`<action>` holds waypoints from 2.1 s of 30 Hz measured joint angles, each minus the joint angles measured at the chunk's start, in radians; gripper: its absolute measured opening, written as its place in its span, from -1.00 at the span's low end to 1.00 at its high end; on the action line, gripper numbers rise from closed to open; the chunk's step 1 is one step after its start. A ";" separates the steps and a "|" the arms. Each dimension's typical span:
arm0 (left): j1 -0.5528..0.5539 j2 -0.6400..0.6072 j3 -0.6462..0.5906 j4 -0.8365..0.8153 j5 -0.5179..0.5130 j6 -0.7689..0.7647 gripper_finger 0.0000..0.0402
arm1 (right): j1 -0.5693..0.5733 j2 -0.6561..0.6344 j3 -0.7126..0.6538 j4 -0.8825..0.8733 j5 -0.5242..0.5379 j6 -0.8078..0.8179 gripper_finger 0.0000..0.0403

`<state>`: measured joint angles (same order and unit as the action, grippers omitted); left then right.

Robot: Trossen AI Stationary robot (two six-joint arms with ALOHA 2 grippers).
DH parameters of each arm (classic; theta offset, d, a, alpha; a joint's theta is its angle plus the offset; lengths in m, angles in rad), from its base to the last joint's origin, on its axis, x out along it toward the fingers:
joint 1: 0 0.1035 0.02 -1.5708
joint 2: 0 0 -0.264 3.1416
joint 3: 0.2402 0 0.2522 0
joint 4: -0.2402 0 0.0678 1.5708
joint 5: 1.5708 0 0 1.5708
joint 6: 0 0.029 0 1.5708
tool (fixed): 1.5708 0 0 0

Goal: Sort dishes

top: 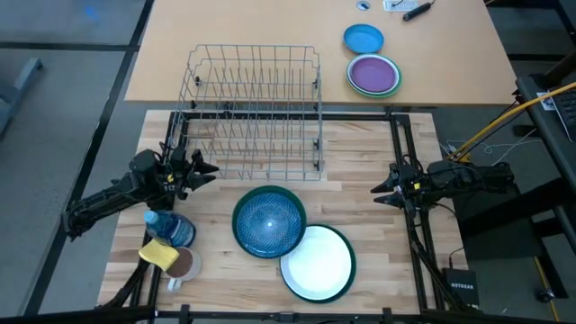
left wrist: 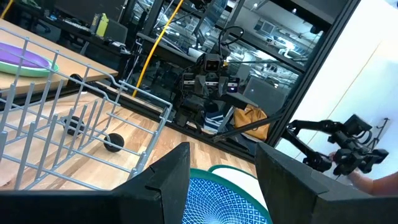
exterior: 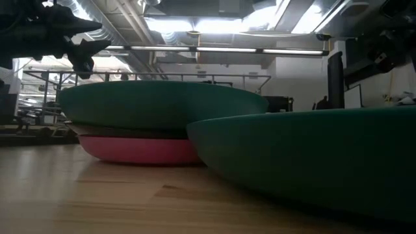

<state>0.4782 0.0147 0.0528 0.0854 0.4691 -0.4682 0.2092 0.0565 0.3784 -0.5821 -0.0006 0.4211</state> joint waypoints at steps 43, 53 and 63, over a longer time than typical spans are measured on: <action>0.000 0.008 0.005 0.440 -0.171 0.056 -0.15 | 0.000 0.000 0.000 0.090 0.122 0.000 -0.19; -0.001 0.269 0.159 0.441 -0.134 0.111 -0.15 | 0.000 0.000 0.000 0.145 0.289 -0.014 -0.19; -0.050 0.675 0.421 0.428 -0.001 0.210 -0.15 | 0.000 0.000 0.000 0.145 0.289 -0.015 -0.19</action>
<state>0.4281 0.6894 0.4742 0.5132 0.4678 -0.2582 0.2089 0.0563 0.3782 -0.4374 0.2882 0.4065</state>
